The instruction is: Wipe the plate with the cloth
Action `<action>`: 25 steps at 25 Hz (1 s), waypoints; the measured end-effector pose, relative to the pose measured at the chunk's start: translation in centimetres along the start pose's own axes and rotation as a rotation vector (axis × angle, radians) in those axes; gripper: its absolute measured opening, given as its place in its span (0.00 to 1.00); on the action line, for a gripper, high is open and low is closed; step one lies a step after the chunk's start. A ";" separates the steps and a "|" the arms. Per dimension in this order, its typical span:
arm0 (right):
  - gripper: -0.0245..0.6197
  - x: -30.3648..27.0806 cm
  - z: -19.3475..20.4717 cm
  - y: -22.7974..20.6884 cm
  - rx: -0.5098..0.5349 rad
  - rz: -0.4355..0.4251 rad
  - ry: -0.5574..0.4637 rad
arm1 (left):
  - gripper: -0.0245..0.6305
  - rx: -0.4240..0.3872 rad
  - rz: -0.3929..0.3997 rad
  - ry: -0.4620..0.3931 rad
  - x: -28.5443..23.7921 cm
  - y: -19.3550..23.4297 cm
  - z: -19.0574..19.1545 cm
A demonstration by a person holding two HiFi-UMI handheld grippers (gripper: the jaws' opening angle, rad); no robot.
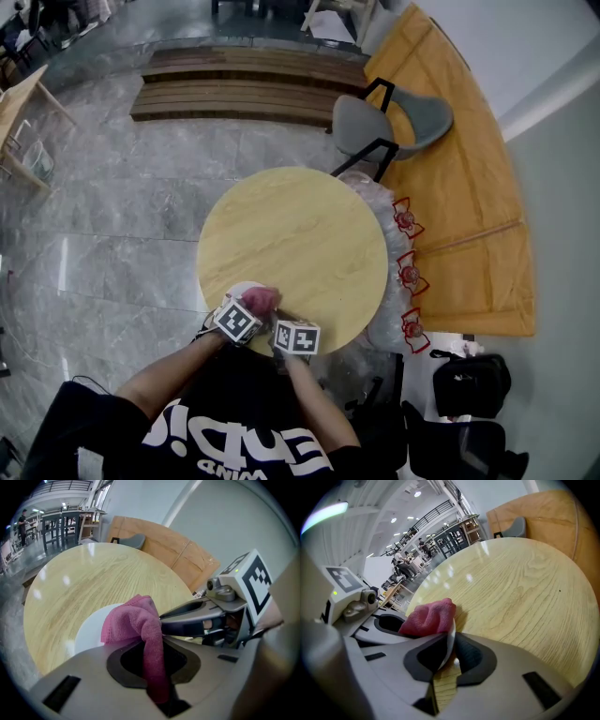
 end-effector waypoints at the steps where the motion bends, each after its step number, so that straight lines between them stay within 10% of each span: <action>1: 0.15 0.0 0.0 0.0 0.000 0.001 0.000 | 0.13 -0.008 -0.006 0.006 0.0 0.1 0.3; 16: 0.15 0.0 -0.1 0.2 0.024 0.000 0.013 | 0.13 -0.078 -0.001 0.102 1.3 0.4 4.2; 25: 0.15 0.0 -0.2 0.2 0.034 -0.016 0.026 | 0.13 0.022 0.010 0.102 3.6 1.6 5.8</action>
Point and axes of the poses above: the fingertips, and each gripper's own axes: x backward along the fingers, y to its left, z out of its underside, the point moved 4 cm from there along x, backward along the fingers, and after that the axes turned 7 degrees about -x, right-handed, at the moved point
